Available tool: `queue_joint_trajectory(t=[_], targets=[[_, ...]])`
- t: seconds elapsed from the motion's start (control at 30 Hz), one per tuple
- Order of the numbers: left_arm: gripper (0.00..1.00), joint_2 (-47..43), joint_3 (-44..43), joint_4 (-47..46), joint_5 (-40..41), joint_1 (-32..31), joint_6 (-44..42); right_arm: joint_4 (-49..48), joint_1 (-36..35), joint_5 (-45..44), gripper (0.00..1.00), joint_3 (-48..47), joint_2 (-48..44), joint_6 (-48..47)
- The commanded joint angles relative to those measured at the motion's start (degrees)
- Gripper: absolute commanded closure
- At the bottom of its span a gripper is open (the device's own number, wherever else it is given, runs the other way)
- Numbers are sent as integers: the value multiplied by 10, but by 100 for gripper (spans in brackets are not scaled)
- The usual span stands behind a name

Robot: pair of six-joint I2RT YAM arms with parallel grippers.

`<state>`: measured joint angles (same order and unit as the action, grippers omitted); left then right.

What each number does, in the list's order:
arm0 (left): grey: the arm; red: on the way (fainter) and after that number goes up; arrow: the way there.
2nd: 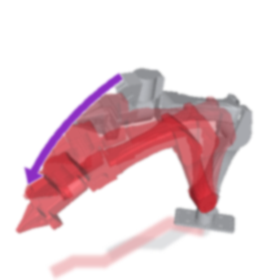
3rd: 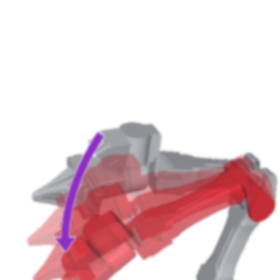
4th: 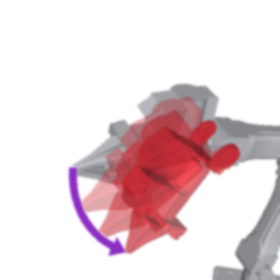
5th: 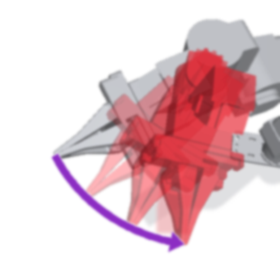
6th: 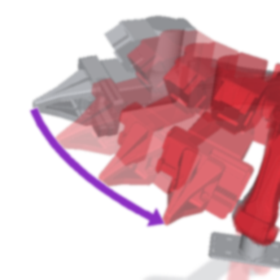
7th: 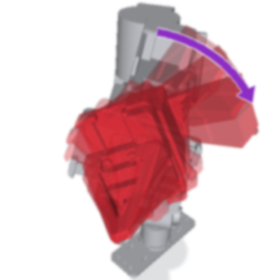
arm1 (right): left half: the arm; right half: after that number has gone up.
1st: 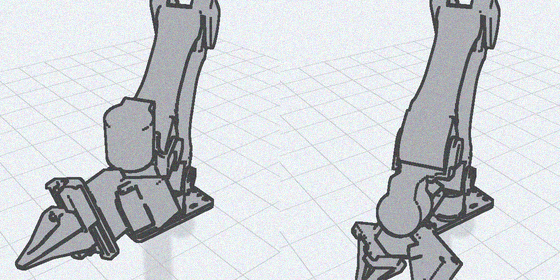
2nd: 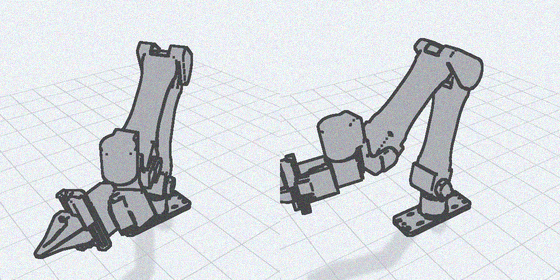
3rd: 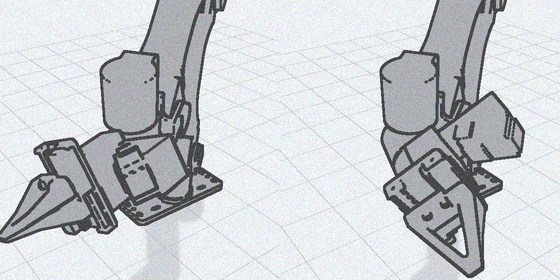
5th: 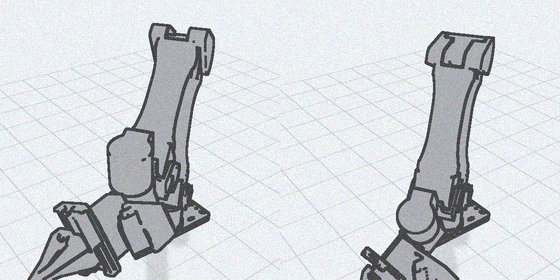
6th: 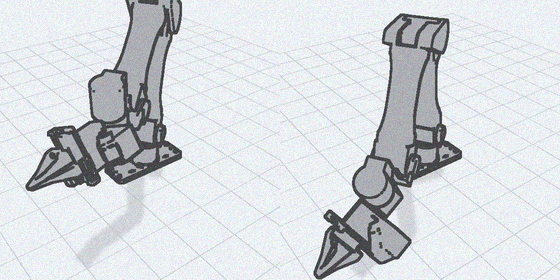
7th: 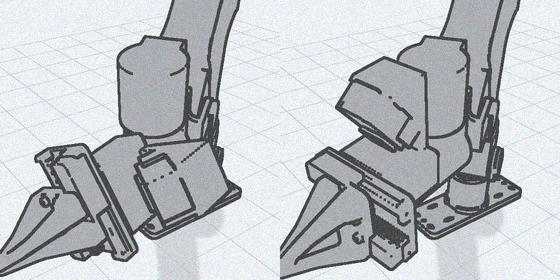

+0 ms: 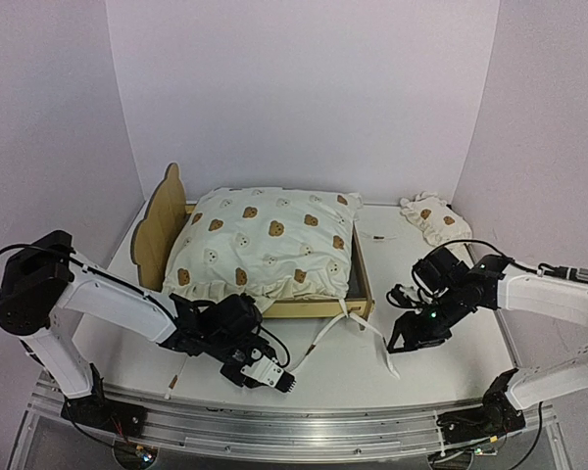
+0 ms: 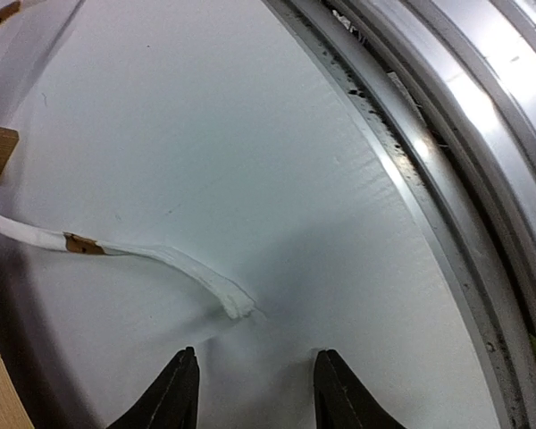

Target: Set up the pet bed

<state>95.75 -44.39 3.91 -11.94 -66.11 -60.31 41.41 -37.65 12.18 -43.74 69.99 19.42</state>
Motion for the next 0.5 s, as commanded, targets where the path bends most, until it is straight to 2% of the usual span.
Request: queue_joint_trajectory(t=[0.0, 0.1, 0.2, 0.27, 0.3, 0.37, 0.47], targets=[[49, -77, -39, 172, -43, -3, 55, 52, 1, 72, 44, -20, -11, -6], [45, -117, -54, 210, -43, -3, 92, 52, 1, 43, 41, -81, 17, -17], [39, -146, -74, 216, 7, -1, 156, 53, 1, 15, 35, -182, 87, -12], [36, -159, -87, 214, 60, 6, 198, 51, 1, -19, 38, -249, 129, 7], [36, -164, -93, 218, 82, 17, 216, 45, 1, -22, 43, -280, 158, 13], [35, -175, -111, 242, 107, 52, 246, 31, 1, -11, 51, -337, 202, 31], [35, -187, -125, 279, 138, 109, 270, -4, -11, -7, 56, -377, 245, 71]])
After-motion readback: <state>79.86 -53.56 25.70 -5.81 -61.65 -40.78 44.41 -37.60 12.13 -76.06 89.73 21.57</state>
